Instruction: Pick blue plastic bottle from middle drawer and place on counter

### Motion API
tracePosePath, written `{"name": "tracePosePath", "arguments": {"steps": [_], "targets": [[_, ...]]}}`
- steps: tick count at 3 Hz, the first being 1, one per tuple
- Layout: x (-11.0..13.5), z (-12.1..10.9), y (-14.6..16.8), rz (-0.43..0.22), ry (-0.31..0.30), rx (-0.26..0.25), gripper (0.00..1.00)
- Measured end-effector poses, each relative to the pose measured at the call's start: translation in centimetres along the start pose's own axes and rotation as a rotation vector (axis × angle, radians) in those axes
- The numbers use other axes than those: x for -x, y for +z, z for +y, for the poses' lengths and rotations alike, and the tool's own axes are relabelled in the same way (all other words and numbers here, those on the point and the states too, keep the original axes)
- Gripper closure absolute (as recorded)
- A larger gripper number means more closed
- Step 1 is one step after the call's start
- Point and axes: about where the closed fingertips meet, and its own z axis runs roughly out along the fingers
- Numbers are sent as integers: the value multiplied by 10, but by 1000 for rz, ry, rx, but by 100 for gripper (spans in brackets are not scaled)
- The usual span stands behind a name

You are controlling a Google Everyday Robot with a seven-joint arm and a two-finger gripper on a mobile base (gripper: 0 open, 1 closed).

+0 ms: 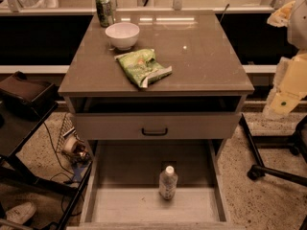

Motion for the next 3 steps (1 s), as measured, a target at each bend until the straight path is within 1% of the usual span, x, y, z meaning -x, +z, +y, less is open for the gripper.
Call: {"name": "tracePosePath", "arguments": {"steps": [1, 2, 3], "targets": [[0, 0, 0, 0, 0, 0, 0], [-2, 13, 17, -45, 16, 22, 0], [-23, 41, 50, -136, 48, 44, 0]]}}
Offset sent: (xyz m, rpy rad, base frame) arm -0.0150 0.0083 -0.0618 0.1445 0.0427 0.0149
